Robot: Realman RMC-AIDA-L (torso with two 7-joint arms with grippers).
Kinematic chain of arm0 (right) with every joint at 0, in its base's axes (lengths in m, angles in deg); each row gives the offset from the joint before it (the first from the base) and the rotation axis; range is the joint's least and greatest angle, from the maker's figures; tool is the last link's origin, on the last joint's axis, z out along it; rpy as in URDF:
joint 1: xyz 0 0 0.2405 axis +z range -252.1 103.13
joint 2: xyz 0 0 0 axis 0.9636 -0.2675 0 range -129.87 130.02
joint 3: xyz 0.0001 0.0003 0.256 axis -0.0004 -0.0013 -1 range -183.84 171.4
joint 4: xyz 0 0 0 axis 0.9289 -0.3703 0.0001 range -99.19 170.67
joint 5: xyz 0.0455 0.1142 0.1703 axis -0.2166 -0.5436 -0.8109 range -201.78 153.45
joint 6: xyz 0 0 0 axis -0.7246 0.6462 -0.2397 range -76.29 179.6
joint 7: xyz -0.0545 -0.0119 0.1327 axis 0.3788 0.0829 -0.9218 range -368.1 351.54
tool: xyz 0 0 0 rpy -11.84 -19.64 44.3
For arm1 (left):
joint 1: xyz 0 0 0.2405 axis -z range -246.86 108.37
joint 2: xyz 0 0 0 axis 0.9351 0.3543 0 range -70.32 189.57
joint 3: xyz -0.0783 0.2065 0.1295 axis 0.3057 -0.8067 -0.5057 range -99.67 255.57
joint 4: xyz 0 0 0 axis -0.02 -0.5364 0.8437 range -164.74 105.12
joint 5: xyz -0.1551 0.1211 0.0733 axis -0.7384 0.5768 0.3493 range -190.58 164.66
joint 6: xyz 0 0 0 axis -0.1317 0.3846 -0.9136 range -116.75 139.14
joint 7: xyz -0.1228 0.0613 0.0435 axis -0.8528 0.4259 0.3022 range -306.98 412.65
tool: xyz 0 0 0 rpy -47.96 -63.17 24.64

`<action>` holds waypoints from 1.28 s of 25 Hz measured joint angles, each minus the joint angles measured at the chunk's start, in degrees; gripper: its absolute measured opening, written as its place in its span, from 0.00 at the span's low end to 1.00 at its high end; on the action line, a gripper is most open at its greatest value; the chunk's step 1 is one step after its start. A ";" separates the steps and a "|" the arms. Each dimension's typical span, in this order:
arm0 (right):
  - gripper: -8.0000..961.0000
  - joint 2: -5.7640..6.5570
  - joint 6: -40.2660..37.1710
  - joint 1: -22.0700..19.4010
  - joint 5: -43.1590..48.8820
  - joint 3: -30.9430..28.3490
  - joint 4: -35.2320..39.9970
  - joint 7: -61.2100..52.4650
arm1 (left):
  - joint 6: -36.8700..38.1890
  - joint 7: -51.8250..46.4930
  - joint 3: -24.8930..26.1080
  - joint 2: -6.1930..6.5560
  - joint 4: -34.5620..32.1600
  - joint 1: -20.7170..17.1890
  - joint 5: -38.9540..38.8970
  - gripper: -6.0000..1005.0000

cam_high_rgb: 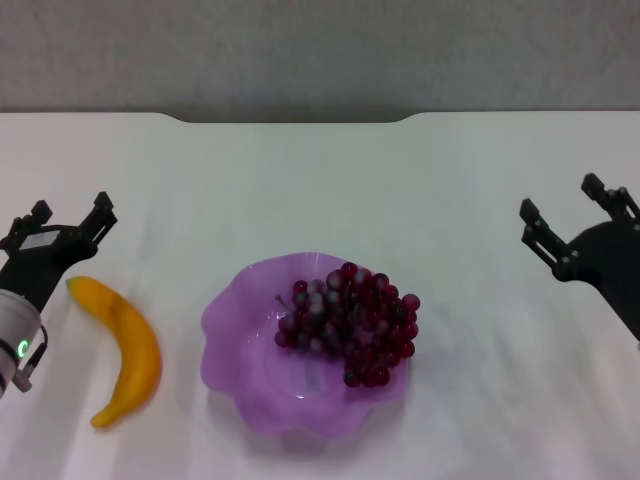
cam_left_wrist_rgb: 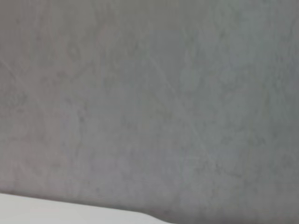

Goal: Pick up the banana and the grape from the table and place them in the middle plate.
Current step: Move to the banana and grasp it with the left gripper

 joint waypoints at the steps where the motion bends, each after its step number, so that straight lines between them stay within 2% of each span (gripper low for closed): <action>1: 0.86 0.00 0.28 -0.02 0.00 0.09 0.58 0.00 | -0.59 -0.02 0.00 0.04 -0.26 0.09 0.00 0.89; 5: 0.86 -0.04 1.25 -0.77 0.02 0.24 2.22 -0.04 | -6.95 -0.15 0.92 0.64 -3.77 0.45 0.17 0.89; 7: 0.86 -0.01 1.70 -1.52 0.03 -0.21 2.37 -0.05 | -12.44 -0.17 1.39 1.67 -8.12 0.17 0.40 0.89; 9: 0.86 0.01 2.03 -2.05 0.02 -0.77 2.38 -0.05 | -18.80 0.53 2.04 3.26 -13.55 -0.57 0.88 0.89; 12: 0.86 0.01 2.36 -2.19 0.03 -0.93 2.43 -0.04 | -28.77 2.06 5.66 5.54 -22.69 -2.08 3.08 0.89; 15: 0.86 -0.04 3.20 -2.19 0.03 -0.95 2.47 0.13 | -39.06 4.21 11.63 6.37 -31.07 -4.05 7.62 0.89; 16: 0.86 -0.07 3.67 -2.15 0.01 -0.97 2.50 0.26 | -43.78 5.87 15.39 6.17 -35.20 -5.12 10.06 0.89; 18: 0.86 -0.08 3.73 -2.14 0.02 -0.97 2.49 0.28 | -50.90 9.09 21.80 4.59 -41.38 -6.99 13.94 0.89; 20: 0.86 -0.02 3.74 -2.06 0.02 -0.98 2.52 0.28 | -60.42 13.37 29.71 1.36 -48.38 -8.93 18.38 0.89; 21: 0.86 0.02 3.75 -2.01 0.02 -0.99 2.52 0.28 | -64.12 14.81 32.31 0.38 -50.80 -9.48 19.98 0.89; 22: 0.86 0.02 3.77 -1.89 0.02 -1.00 2.52 0.33 | -68.15 15.81 33.96 -0.05 -52.92 -9.83 20.82 0.89; 24: 0.86 -0.05 3.80 -1.89 0.02 -0.99 2.49 0.62 | -76.39 16.65 36.12 0.01 -56.53 -9.88 21.72 0.89; 28: 0.86 -0.16 3.88 -1.65 0.03 -0.83 2.29 0.74 | -86.39 17.26 40.12 0.24 -59.09 -9.09 22.56 0.89; 29: 0.86 -0.20 4.41 -1.09 0.19 -0.49 1.98 0.74 | -90.07 17.72 42.56 0.16 -60.00 -9.28 23.61 0.89; 32: 0.86 -0.19 5.54 -0.58 0.38 -0.35 1.85 0.74 | -93.55 17.80 44.35 -0.03 -59.94 -9.14 24.95 0.89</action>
